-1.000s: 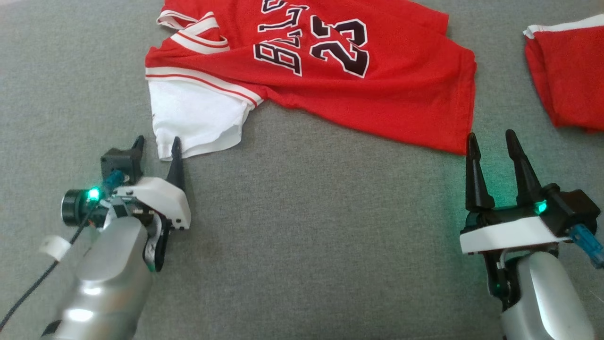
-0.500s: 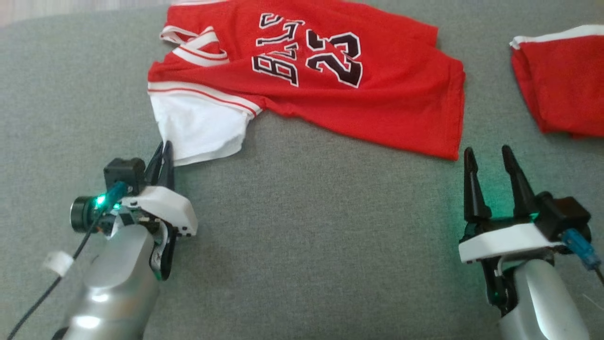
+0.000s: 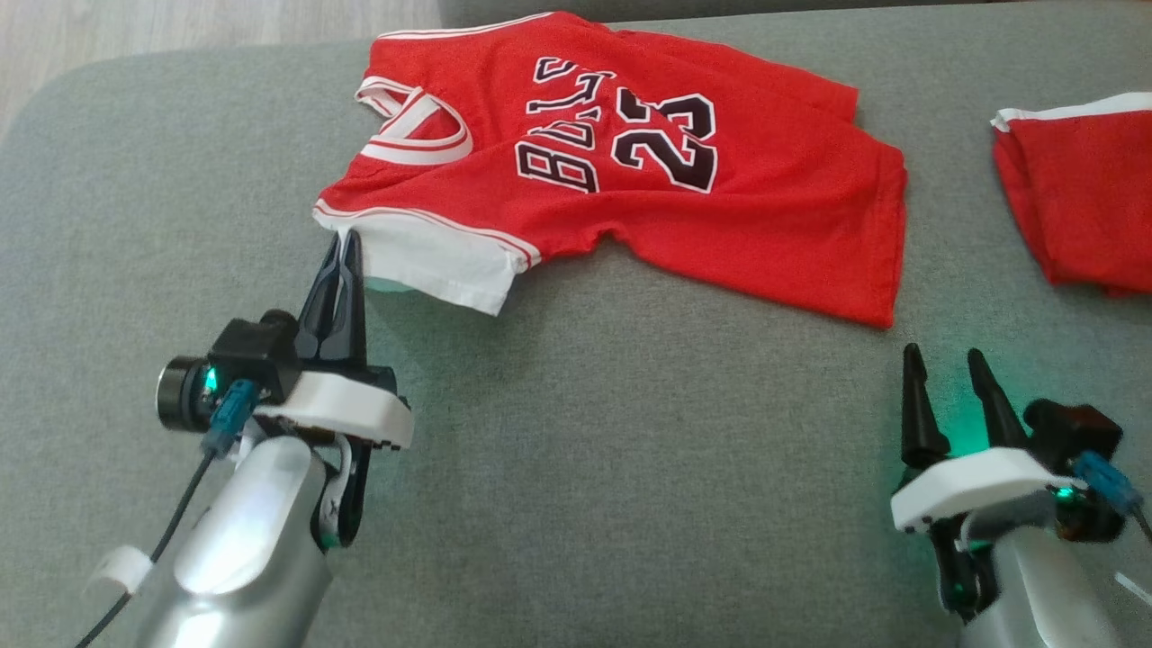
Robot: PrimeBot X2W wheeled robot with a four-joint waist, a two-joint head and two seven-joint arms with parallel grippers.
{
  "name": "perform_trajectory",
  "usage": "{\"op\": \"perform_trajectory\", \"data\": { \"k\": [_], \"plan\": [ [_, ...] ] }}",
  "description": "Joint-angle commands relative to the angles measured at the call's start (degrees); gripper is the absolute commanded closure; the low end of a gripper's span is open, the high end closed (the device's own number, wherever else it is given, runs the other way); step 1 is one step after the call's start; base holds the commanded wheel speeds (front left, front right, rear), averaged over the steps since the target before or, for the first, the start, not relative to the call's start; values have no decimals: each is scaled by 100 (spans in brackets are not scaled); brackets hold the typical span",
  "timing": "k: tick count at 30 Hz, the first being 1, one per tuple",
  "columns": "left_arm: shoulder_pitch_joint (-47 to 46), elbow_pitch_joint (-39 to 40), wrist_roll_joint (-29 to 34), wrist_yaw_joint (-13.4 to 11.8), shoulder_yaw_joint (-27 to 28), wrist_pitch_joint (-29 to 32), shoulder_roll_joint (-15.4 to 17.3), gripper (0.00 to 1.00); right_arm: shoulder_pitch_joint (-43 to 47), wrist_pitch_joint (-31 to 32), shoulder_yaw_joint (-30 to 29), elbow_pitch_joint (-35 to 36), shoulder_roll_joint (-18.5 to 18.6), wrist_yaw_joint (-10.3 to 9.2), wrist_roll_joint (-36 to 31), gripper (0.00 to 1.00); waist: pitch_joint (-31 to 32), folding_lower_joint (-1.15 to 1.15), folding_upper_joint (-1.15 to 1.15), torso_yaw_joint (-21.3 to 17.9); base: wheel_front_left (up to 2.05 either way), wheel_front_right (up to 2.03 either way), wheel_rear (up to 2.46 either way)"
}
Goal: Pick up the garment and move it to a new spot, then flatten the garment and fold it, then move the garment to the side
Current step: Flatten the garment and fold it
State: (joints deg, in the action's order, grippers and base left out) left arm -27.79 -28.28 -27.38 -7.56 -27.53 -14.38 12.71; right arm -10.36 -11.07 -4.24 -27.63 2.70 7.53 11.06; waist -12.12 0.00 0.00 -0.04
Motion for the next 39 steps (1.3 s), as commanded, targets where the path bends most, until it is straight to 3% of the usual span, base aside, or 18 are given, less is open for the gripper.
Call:
{"op": "perform_trajectory", "data": {
  "k": [1, 20, 21, 23, 31, 39],
  "plan": [
    [-109, 287, 76, -63, 249, -60, 205, 100, -284, -1, 167, 48, 18, -4, 55, 0, -2, 0, 0, 23, 0, 0, 0],
    [72, 740, 225, -115, -12, 16, 257, 100, -1525, -204, 773, -2222, 18, -4, 834, 0, -113, 0, 0, 224, 0, 0, 0],
    [76, 745, 225, -119, -16, 21, 266, 100, -1557, -219, 845, -2302, 18, -4, 858, 8, -110, 0, 0, 219, 0, 0, 0],
    [86, 753, 217, -131, -19, 32, 279, 100, -1619, -253, 986, -2422, 18, -4, 867, 100, -101, 0, 0, 209, 0, 0, 0],
    [145, 800, -12, -126, 120, 54, 285, 100, -1751, -384, 1164, -2084, 18, -4, 963, 100, 43, 0, 0, 138, 0, 0, 0],
    [-130, 1256, -95, -60, 408, 0, 488, 100, -1765, -391, 940, -456, 18, -4, 733, 100, 322, 0, 0, 45, 0, 0, 0]
  ]
}}
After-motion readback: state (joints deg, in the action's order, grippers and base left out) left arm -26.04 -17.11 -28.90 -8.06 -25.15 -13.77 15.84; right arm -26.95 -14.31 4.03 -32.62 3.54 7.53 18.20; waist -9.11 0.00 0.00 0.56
